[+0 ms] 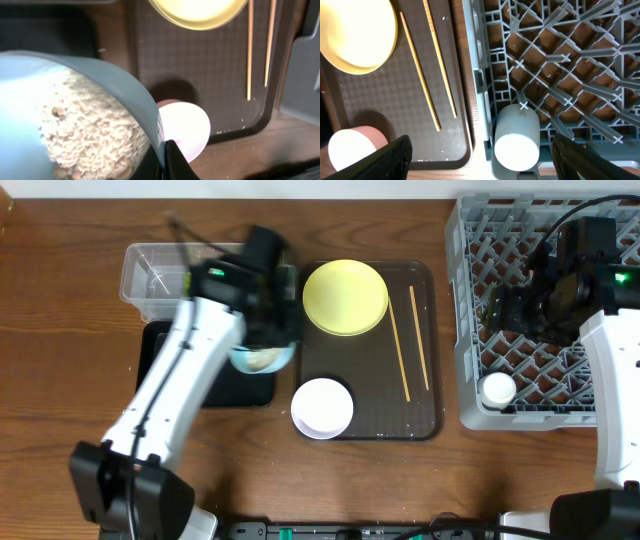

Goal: Sort waste into correct bins and load items into the dishwasher rack
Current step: 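Tip light-blue bowl with left gripper to pour rice onto black tray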

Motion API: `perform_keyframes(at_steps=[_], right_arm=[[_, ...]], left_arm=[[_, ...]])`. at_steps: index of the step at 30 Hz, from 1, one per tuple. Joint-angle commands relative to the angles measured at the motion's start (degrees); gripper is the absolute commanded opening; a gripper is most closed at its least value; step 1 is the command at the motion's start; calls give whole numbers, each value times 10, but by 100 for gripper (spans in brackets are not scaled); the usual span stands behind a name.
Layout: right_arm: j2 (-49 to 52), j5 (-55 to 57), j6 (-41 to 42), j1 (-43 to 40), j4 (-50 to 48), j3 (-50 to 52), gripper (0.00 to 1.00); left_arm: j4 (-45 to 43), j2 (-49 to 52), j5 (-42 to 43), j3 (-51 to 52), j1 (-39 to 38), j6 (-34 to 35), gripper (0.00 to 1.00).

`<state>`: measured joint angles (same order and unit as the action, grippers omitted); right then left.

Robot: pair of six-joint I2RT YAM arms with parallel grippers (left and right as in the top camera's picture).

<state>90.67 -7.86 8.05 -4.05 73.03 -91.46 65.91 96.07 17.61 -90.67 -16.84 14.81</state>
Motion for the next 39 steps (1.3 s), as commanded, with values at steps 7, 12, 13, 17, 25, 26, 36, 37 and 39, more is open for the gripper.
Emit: perform_keyframes(at_steps=[7,12,13,17,25,26,36,37,39], right_arm=[[-4,3,-9,0,1,-7,87],[-4,3,-9,0,1,-7,87],[-4,3,-9,0,1,-7,87],[-4,3,-9,0,0,-7,86],[-4,3,-9,0,1,-7,86],[-4,3,-9,0,1,-7,86],[-4,3,-9,0,0,-7,87],[-4,3,-9,0,0,-7,87],[-4,3,-9,0,0,-7,87]], left_arm=[[5,-6,226,50,185,-152,6],[-3,-6,337,84,266,-210,6],[-8,-6,355,92,280,-218,6],[-43,-6,410,128,334,-228,6],[-121,-6,548,212,412,-227,6],[-126,-6,558,221,420,-227,6],[-183,30,676,274,467,-227,6],[-189,38,688,277,467,-227,6],[-189,52,695,278,467,-227,6]])
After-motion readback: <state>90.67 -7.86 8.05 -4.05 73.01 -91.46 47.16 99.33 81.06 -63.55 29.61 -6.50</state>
